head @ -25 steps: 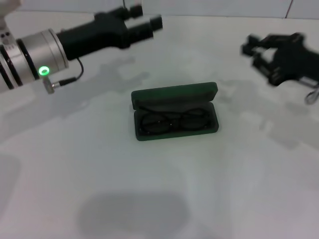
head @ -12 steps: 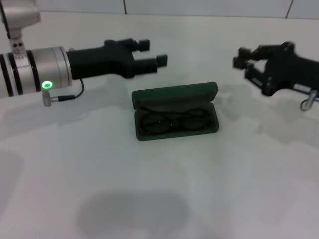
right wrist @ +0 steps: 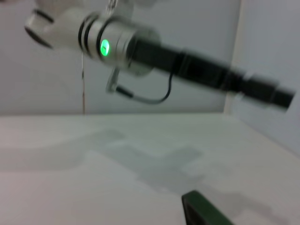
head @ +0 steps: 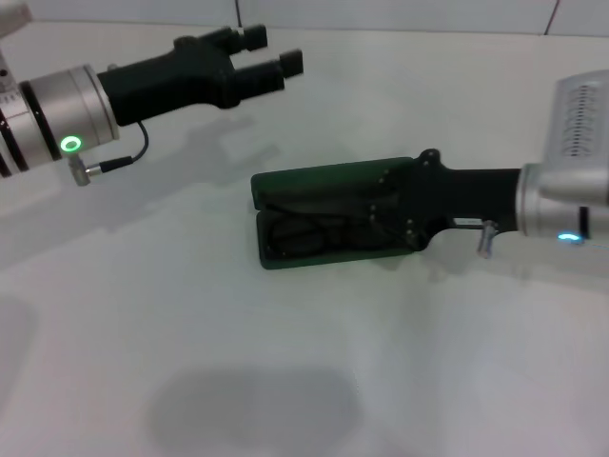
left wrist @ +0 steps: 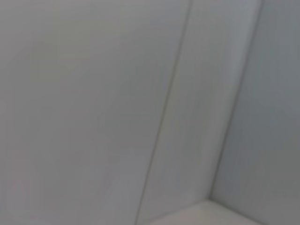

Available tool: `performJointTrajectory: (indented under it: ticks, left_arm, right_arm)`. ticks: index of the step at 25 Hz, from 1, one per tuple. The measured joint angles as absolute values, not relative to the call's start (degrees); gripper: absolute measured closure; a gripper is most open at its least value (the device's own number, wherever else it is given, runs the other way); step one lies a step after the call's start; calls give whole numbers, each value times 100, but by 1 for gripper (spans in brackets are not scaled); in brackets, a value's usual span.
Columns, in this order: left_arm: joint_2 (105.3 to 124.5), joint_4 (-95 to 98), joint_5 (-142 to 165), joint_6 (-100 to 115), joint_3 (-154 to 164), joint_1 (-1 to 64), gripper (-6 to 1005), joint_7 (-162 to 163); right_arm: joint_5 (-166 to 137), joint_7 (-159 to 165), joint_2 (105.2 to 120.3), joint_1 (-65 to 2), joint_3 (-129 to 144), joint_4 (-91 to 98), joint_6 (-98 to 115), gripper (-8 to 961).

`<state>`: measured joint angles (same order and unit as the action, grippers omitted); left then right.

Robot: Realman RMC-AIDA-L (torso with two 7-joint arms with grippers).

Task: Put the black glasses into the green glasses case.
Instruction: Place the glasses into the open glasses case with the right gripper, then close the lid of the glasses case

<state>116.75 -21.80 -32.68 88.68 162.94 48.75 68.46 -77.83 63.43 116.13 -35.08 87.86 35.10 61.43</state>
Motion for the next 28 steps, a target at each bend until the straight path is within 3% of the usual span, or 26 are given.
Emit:
performJointTrajectory:
  ticks: [16,23,28]
  left_arm:
    - [11734,-2150,-3515,8868,16295,4807,212,6834]
    - [11722,-2149,-3512,8862,16296,4782,213,6832]
    - [11702,-2176,-3263,8701,16305,4843,213,6991]
  right_arm:
    - [-7806,6836,11619,-4052,9855,3284,5167,785]
    - [-7763,6839,11593,-3936,9671,3396,5276,787]
    - [-7815,6817,11507,-3404,8485,3836,6236,787]
